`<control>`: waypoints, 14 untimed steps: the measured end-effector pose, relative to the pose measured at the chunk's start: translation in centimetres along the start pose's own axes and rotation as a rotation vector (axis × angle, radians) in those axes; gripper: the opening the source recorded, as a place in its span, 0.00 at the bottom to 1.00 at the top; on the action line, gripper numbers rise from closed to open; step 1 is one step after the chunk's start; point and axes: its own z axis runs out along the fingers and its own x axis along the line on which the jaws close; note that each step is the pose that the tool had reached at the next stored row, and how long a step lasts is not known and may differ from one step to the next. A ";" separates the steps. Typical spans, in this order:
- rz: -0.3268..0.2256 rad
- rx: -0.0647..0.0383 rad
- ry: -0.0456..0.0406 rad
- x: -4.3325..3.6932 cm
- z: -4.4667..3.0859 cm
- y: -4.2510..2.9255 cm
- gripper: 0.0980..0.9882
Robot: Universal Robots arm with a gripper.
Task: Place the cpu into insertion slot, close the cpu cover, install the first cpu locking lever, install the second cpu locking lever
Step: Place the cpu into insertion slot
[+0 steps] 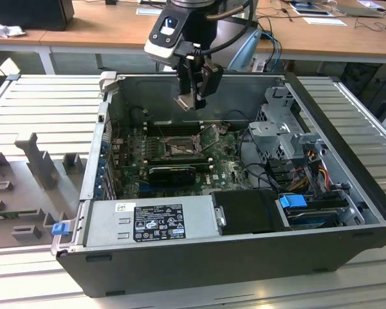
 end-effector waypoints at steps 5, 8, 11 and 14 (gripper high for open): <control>0.106 -0.002 -0.0095 0.00 0.09 -0.01 0.48; 0.158 -0.003 -0.0141 0.00 0.21 -0.02 0.48; 0.204 -0.004 -0.0183 -0.01 0.36 -0.03 0.48; 0.238 -0.005 -0.0212 -0.01 0.60 -0.05 0.48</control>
